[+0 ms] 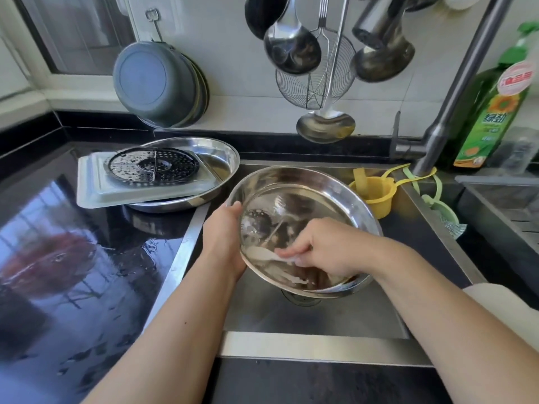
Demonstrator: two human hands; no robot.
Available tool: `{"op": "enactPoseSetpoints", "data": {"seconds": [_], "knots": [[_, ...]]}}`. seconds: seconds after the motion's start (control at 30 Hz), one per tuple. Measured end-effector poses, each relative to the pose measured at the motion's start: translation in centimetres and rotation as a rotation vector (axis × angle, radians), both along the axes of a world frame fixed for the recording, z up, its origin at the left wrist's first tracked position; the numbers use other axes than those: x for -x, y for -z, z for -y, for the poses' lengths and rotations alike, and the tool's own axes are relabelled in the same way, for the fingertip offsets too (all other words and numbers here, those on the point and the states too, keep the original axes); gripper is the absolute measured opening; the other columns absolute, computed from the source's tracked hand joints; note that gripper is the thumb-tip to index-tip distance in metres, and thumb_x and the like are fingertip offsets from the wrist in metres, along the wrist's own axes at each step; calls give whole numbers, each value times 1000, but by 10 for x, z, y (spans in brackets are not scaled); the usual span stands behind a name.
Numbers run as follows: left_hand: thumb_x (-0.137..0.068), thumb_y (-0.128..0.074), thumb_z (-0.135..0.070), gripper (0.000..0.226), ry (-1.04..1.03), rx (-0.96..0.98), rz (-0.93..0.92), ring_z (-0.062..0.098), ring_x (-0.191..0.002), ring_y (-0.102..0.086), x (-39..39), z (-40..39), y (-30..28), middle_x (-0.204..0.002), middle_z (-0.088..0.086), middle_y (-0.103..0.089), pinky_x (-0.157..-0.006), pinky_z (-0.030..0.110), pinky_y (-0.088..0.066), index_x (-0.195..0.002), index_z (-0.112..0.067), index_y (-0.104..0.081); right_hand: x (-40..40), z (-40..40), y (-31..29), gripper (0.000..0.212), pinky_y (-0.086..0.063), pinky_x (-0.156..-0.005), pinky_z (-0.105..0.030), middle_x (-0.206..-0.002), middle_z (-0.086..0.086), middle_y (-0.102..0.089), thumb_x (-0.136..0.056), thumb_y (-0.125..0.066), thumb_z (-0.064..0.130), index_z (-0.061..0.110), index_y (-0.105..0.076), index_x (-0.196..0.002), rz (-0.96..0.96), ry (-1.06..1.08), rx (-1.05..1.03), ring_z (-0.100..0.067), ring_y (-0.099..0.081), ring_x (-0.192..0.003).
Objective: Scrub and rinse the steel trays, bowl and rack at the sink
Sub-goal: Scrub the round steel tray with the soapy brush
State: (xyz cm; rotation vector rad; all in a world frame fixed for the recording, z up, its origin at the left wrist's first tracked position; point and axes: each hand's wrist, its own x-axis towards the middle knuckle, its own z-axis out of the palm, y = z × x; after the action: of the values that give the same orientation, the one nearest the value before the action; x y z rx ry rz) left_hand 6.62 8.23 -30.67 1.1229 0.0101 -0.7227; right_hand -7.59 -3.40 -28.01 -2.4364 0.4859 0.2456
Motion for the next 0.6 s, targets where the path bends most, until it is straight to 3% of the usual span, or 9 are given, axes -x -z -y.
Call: {"op": "enactPoseSetpoints", "data": {"seconds": [0.13,0.23,0.33,0.5,0.6], "knots": [[-101,-51,-12,27,2,-7,36,42,-104,-74,3,2,-1,-110,24,-76,-98,63,-55,-118,-4,-70,-6,10,-1,25,-54,-80,-34,-107,8,-72,-103,-56,37,43,-72,-121,133,221,165,-15,-63,-87],[-100,-49,-14,29,42,-22,57,46,-106,-72,10,3,0,-114,30,-72,-98,66,-53,-117,-7,-71,-13,5,3,28,-56,-88,-42,-112,7,-71,-103,-54,38,52,-65,-125,157,220,191,-19,-65,-93],[-97,-49,-13,29,-1,-18,46,49,-108,-70,4,3,2,-116,30,-72,-100,69,-50,-113,-9,-73,-12,-16,12,35,-54,-95,-41,-127,4,-66,-103,-55,31,52,-61,-130,115,115,148,-22,-64,-103],[-105,-43,-10,33,-10,-50,75,41,-105,-74,3,4,6,-111,20,-76,-99,58,-56,-117,-13,-74,-17,8,11,42,-52,-96,-35,-138,1,-62,-106,-46,24,47,-55,-140,37,269,288,-25,-63,-112],[-105,-44,-12,33,-18,-89,80,39,-99,-75,4,1,7,-110,18,-77,-93,57,-59,-119,-17,-74,-17,-20,15,41,-45,-84,-30,-116,0,-62,-106,-46,25,49,-57,-138,51,89,144,-20,-57,-97]]}}
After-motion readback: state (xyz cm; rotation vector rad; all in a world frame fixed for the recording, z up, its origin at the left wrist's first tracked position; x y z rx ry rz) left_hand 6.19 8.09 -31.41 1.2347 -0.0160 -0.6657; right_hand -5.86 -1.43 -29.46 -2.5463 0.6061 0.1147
